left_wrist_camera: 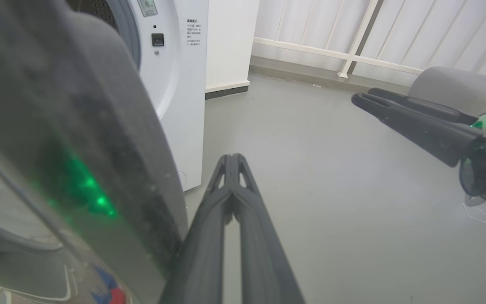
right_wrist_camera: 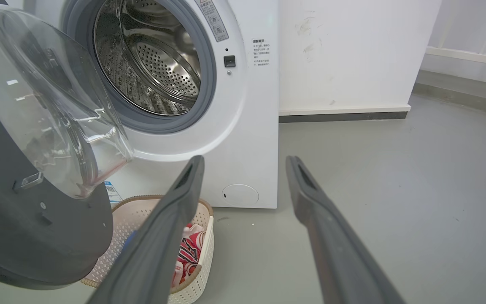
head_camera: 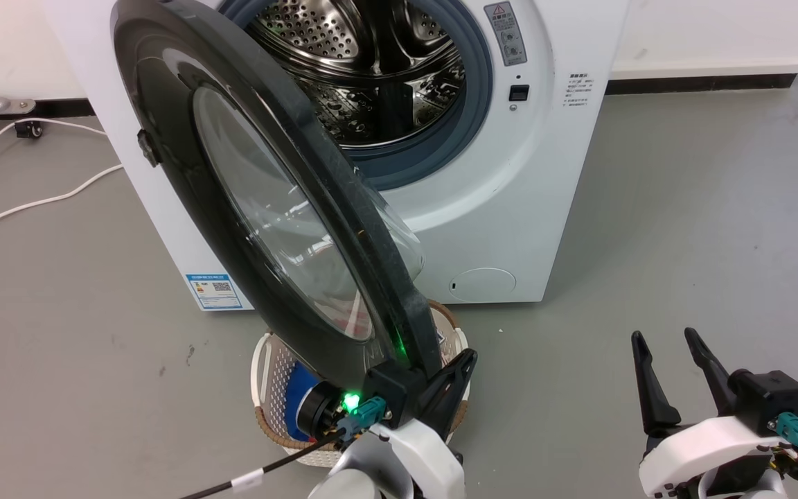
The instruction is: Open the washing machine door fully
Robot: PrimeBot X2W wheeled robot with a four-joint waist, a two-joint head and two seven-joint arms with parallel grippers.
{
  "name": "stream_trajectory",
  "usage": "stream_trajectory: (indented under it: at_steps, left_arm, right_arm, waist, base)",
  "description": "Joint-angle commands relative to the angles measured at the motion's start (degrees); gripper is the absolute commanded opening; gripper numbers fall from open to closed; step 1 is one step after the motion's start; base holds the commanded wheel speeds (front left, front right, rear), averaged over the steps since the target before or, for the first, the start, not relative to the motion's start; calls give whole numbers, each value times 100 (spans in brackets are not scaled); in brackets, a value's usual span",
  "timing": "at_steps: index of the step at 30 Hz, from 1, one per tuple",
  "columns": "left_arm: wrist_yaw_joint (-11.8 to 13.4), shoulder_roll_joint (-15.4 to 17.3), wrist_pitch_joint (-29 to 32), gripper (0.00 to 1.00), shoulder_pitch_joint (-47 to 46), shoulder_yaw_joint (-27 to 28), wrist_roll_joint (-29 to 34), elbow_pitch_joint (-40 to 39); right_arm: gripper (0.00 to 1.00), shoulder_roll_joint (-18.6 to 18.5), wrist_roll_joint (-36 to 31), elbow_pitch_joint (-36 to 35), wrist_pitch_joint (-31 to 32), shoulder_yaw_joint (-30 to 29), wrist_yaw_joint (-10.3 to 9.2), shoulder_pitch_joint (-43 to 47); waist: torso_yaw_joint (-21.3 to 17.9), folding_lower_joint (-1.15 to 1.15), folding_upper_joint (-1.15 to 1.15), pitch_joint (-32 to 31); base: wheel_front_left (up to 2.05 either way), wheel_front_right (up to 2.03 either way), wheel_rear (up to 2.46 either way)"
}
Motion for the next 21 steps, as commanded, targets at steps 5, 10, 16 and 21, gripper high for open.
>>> stream_trajectory:
  at_steps: [5, 10, 16, 21]
  left_arm:
    - [185, 281, -62, 0, 199, 162, -41, -9]
    - [302, 430, -23, 0, 360, 213, -60, -173]
    - [397, 516, -68, 0, 464, 200, -9, -575]
    - [456, 594, -37, 0, 607, 151, 21, -872]
  right_arm:
    - [100, 22, 40, 21, -18, -61, -1, -1]
    - [100, 22, 20, 24, -6, -77, -1, 21]
    - [100, 21, 22, -14, -2, -111, -1, 37]
    - [100, 21, 3, -32, 7, -136, -1, 43]
  waist:
    - [123, 0, 0, -27]
    - [291, 0, 0, -37]
    - [577, 0, 0, -27]
    - [858, 0, 0, -49]
  base:
    - [0, 0, 0]
    - [0, 0, 0]
    - [0, 0, 0]
    - [0, 0, 0]
